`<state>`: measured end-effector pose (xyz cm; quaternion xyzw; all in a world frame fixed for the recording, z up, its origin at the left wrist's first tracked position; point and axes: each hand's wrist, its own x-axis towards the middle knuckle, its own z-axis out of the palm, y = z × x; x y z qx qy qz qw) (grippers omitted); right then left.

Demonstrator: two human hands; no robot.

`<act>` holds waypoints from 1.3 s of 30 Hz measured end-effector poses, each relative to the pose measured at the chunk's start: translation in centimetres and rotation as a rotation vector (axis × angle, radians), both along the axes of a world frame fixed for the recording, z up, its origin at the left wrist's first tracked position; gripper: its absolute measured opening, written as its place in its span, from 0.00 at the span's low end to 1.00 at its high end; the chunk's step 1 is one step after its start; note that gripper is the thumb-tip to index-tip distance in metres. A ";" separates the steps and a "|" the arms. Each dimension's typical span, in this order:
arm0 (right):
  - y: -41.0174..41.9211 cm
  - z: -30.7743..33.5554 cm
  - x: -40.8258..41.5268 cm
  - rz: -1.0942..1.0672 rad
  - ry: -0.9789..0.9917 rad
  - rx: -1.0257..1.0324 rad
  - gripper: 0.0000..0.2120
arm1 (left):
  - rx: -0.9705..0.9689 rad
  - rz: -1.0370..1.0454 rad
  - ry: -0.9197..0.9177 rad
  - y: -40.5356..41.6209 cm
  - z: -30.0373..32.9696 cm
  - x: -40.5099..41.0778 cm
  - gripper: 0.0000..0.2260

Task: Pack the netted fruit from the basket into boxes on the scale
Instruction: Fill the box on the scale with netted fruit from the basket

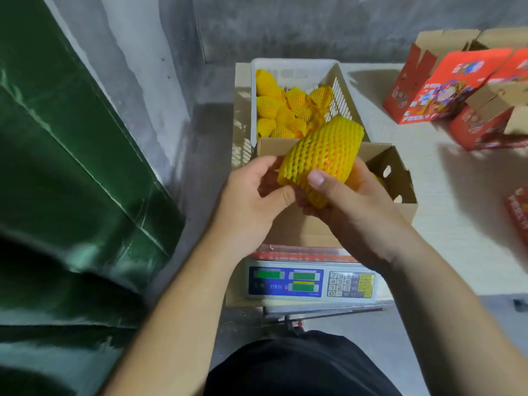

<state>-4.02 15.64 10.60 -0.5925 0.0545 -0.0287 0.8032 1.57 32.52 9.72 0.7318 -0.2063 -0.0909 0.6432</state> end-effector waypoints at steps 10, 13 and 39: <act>1.6 -0.1 -1.6 0.029 0.003 0.067 0.31 | -0.075 0.031 -0.014 1.4 -1.1 -1.4 0.07; 1.6 -0.6 -1.8 -0.001 -0.016 0.114 0.31 | -0.070 -0.032 -0.005 1.8 -1.1 -1.6 0.08; -3.3 -1.3 1.1 0.088 -0.042 -1.128 0.26 | 0.203 0.149 0.078 1.8 -1.9 -0.1 0.08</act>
